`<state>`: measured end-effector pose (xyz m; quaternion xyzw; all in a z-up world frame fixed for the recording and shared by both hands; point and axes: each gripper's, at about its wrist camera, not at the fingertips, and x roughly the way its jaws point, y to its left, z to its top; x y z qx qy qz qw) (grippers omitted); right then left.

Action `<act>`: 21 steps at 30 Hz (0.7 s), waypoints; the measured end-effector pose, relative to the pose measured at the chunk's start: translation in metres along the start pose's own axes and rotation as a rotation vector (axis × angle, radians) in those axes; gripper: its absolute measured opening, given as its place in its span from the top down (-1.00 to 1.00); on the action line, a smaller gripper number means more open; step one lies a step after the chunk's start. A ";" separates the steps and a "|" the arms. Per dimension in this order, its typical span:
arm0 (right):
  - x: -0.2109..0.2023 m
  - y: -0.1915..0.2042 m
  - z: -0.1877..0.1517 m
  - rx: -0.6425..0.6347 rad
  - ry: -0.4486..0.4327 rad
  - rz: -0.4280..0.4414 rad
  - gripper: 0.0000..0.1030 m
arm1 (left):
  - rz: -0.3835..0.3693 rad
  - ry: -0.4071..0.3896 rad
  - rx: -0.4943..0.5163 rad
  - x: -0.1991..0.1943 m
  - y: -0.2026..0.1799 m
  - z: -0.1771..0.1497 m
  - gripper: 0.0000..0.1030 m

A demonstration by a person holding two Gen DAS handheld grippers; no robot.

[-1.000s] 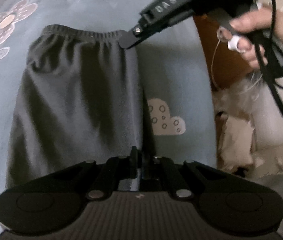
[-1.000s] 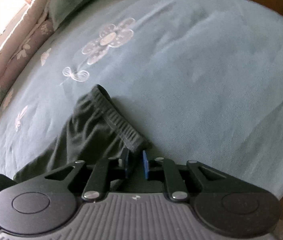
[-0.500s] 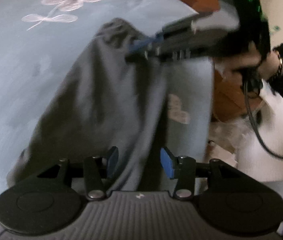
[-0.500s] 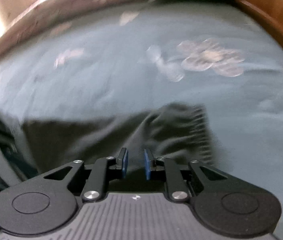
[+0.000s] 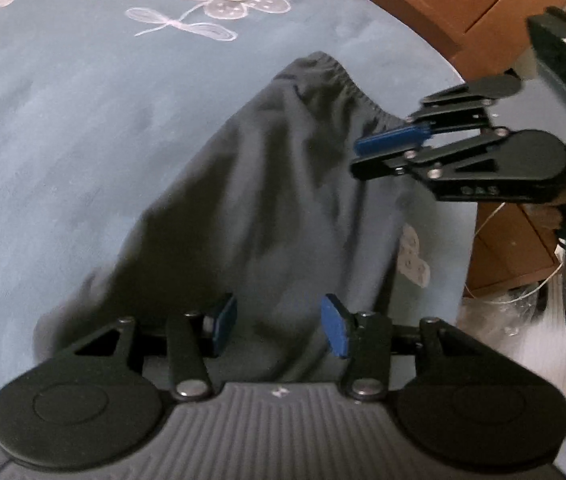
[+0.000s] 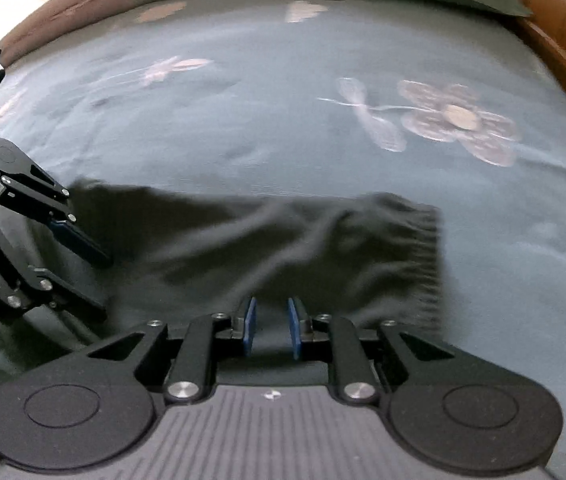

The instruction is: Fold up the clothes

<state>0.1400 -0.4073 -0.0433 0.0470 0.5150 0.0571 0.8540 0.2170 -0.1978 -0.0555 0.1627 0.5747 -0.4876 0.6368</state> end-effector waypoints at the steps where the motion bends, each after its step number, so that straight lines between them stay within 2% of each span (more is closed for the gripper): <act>1: 0.003 0.005 0.002 -0.015 0.005 0.029 0.56 | 0.005 -0.002 -0.038 -0.008 0.005 -0.009 0.07; 5: 0.014 0.034 0.010 -0.119 0.043 0.133 0.44 | 0.024 -0.023 -0.263 -0.039 0.033 -0.049 -0.05; 9: 0.026 0.067 0.018 -0.223 0.102 0.254 0.36 | 0.008 -0.086 -0.594 -0.064 0.063 -0.096 -0.17; 14: 0.045 0.092 0.022 -0.310 0.163 0.334 0.23 | -0.007 -0.201 -0.959 -0.074 0.085 -0.160 -0.17; 16: 0.052 0.102 0.024 -0.345 0.187 0.366 0.22 | 0.001 -0.251 -1.039 -0.075 0.090 -0.177 -0.17; 21: 0.060 0.112 0.024 -0.381 0.223 0.370 0.10 | -0.006 -0.332 -1.091 -0.066 0.102 -0.201 -0.18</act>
